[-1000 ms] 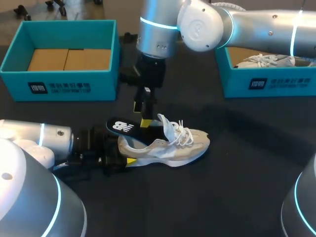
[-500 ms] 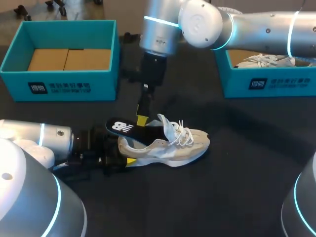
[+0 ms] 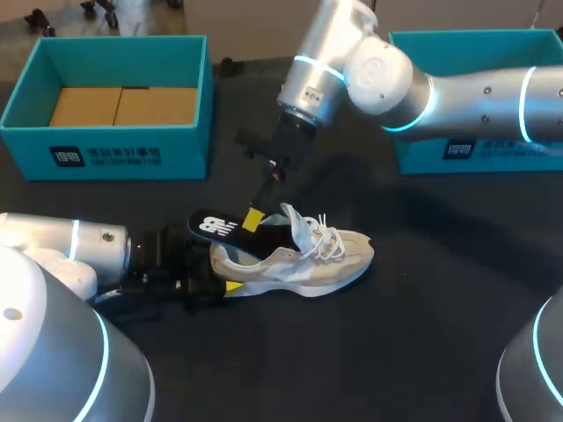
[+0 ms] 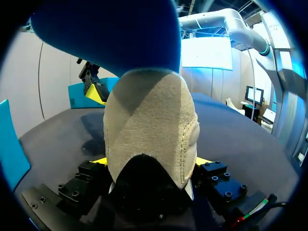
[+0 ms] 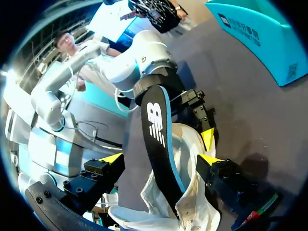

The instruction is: Take the shoe out of the shoebox, open the shoe tongue, remove and reinsert the insole, then place the shoe into the shoebox

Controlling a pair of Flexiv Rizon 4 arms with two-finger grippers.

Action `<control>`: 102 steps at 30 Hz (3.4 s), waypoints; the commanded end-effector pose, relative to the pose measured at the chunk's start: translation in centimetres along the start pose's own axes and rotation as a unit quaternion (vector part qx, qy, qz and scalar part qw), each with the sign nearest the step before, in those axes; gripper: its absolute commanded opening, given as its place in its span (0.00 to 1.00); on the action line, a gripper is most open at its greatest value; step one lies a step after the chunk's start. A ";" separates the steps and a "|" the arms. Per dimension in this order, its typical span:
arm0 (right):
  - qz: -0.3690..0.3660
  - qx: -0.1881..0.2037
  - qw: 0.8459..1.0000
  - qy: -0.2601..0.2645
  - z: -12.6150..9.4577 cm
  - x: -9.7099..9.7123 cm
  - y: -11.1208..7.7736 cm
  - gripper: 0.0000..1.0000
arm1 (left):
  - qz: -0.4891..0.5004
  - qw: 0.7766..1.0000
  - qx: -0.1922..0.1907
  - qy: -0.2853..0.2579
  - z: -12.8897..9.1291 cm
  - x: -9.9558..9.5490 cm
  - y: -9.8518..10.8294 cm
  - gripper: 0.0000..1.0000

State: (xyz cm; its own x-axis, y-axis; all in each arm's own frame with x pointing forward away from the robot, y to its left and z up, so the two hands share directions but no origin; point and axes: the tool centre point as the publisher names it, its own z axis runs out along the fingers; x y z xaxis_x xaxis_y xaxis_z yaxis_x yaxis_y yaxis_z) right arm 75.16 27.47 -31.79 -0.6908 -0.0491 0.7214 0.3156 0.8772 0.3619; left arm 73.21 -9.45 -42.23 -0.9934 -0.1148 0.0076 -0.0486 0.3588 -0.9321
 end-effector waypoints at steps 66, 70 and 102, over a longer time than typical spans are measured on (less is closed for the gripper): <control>-0.021 -0.002 0.996 0.086 2.3 0.8 1.5 0.00 | 0.000 1.000 -0.002 0.000 0.1 0.0 0.3 0.00; -0.052 -0.011 0.996 0.072 1.5 1.5 2.3 0.00 | 0.000 1.000 -0.002 0.000 0.1 0.0 0.3 0.00; -0.155 -0.210 0.963 -0.067 -3.0 4.8 8.3 0.00 | 0.000 1.000 -0.002 0.000 0.1 0.0 0.3 0.00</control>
State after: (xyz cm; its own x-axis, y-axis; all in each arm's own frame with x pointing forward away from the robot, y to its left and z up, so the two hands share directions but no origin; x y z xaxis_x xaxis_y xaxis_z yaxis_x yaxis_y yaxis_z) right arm 76.82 33.21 -23.69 -0.8450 -0.2267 0.4842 0.2945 0.5586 0.7754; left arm 73.22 -9.45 -42.23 -0.9934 -0.1148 0.0075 -0.0485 0.3589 -0.9321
